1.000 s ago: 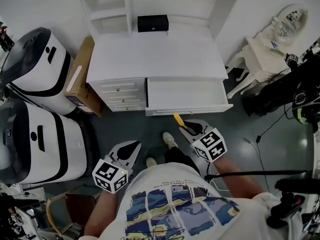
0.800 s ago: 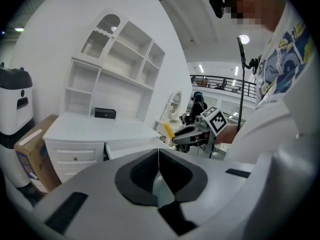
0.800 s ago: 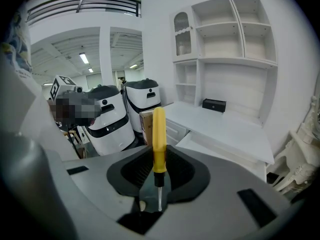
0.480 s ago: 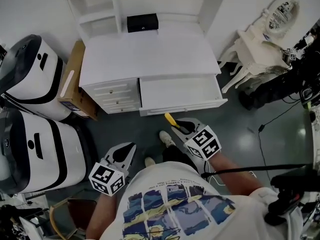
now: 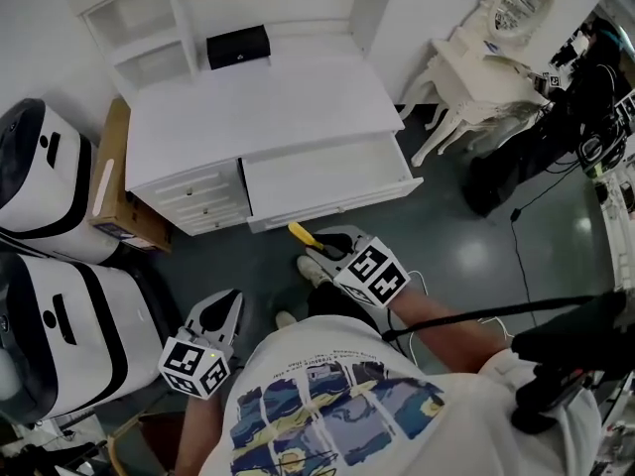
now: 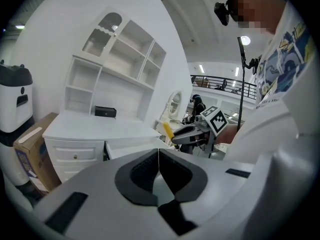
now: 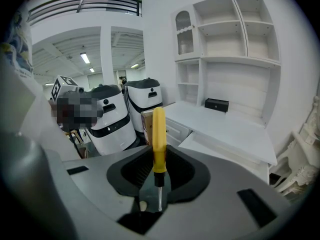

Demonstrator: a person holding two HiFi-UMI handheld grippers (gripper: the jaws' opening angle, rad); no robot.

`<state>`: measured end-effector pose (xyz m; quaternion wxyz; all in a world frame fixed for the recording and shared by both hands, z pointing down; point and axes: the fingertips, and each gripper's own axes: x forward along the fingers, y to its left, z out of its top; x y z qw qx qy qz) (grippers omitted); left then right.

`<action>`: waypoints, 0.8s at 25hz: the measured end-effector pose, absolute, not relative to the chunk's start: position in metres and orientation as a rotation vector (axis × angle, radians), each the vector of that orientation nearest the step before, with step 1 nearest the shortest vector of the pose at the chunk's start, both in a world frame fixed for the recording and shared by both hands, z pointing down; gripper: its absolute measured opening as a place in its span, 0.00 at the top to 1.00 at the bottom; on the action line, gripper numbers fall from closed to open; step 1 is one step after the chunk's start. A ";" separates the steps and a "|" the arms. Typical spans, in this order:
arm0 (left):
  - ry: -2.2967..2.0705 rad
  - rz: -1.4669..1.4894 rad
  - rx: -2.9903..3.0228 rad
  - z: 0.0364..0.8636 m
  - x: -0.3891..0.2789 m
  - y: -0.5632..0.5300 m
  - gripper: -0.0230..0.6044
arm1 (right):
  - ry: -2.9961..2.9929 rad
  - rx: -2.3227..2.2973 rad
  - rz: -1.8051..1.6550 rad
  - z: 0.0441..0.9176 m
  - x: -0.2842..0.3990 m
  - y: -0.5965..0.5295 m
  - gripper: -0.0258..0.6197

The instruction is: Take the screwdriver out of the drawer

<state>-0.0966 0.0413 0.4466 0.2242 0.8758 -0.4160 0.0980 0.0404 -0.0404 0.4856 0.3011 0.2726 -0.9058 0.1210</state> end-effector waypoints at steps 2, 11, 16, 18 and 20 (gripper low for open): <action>-1.148 0.270 2.415 0.447 -0.097 0.040 0.94 | -2.403 0.720 0.322 0.486 0.039 -0.041 0.81; -1.127 0.273 2.416 0.450 -0.100 0.036 0.94 | -2.394 0.718 0.327 0.489 0.034 -0.044 0.81; -1.124 0.280 2.413 0.448 -0.097 0.034 0.94 | -2.397 0.706 0.330 0.488 0.035 -0.047 0.81; -1.125 0.280 2.414 0.448 -0.096 0.033 0.94 | -2.401 0.704 0.334 0.488 0.036 -0.048 0.81; -1.127 0.280 2.412 0.449 -0.095 0.032 0.94 | -2.405 0.701 0.341 0.488 0.036 -0.049 0.81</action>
